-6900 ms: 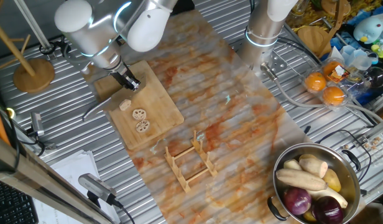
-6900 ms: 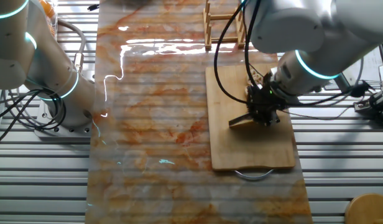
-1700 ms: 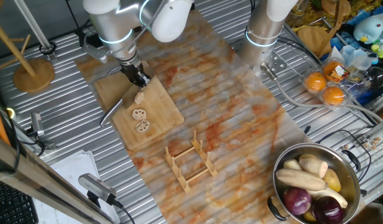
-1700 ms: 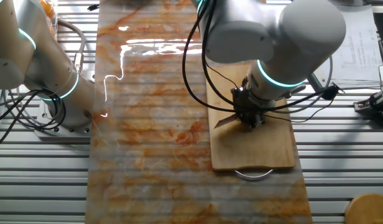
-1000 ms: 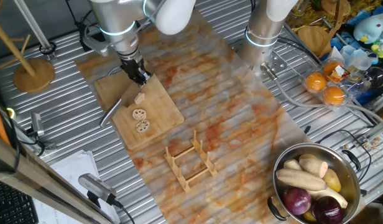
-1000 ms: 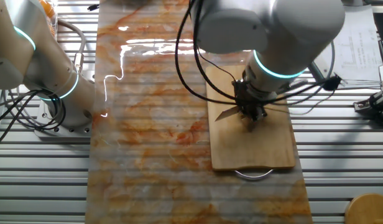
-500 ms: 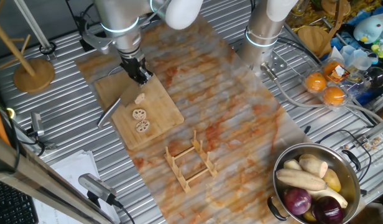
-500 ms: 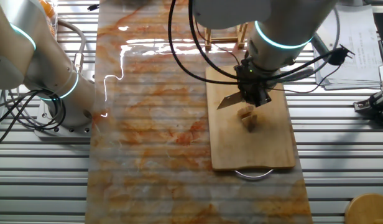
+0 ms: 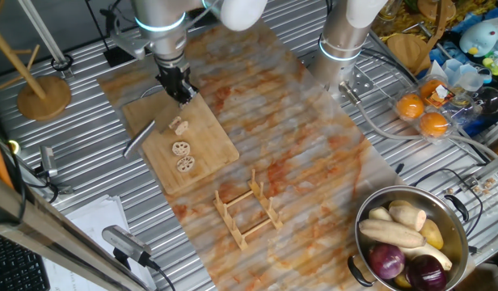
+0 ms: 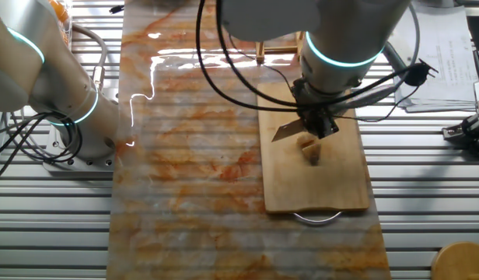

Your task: Slice the lotus root

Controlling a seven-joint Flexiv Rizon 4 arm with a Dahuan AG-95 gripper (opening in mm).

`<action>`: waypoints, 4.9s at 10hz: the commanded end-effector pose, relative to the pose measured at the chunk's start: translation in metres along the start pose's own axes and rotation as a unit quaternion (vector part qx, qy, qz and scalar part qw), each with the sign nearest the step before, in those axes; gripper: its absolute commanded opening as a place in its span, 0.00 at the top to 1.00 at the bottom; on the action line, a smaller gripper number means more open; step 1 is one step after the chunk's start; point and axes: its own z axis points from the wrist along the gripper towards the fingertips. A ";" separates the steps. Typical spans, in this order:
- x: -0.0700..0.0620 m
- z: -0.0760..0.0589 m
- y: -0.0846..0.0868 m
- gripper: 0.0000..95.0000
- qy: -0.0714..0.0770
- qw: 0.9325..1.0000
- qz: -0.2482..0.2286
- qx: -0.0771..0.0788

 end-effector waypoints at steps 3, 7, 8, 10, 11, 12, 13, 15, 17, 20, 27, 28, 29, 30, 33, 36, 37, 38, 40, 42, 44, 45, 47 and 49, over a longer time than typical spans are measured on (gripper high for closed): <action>-0.004 -0.010 -0.028 1.00 -0.010 1.000 0.009 0.005; -0.003 0.008 -0.042 1.00 -0.011 1.000 0.015 -0.005; 0.005 0.012 -0.043 1.00 -0.015 1.000 0.012 -0.014; 0.014 0.025 -0.039 1.00 -0.019 1.000 0.013 -0.014; 0.014 0.031 -0.037 1.00 -0.020 1.000 0.016 -0.013; 0.014 0.038 -0.034 1.00 -0.019 1.000 0.018 -0.007; 0.015 0.040 -0.034 1.00 -0.020 1.000 0.018 -0.006; 0.016 0.043 -0.035 1.00 -0.024 1.000 0.017 -0.002; 0.015 0.046 -0.036 1.00 -0.026 0.999 0.018 -0.005; 0.019 0.054 -0.038 1.00 -0.026 0.999 0.017 -0.005; 0.015 0.057 -0.035 1.00 -0.033 0.999 0.021 -0.018; 0.015 0.057 -0.034 1.00 -0.034 0.999 0.027 -0.024; 0.014 0.058 -0.034 1.00 -0.034 0.998 0.036 -0.033; 0.015 0.058 -0.034 1.00 -0.035 0.998 0.043 -0.037; 0.015 0.055 -0.033 1.00 -0.042 0.996 0.056 -0.051; 0.014 0.052 -0.031 1.00 -0.041 0.996 0.060 -0.055; 0.013 0.055 -0.030 1.00 -0.040 0.996 0.064 -0.054; 0.013 0.057 -0.029 1.00 -0.041 0.995 0.066 -0.055; 0.015 0.061 -0.028 1.00 -0.043 0.996 0.061 -0.057; 0.015 0.062 -0.029 1.00 -0.043 0.996 0.060 -0.057; 0.013 0.067 -0.029 1.00 -0.043 0.996 0.060 -0.056; 0.012 0.073 -0.030 1.00 -0.043 0.995 0.066 -0.058; 0.013 0.071 -0.030 1.00 -0.038 0.995 0.072 -0.064; 0.013 0.075 -0.031 1.00 -0.038 0.994 0.077 -0.065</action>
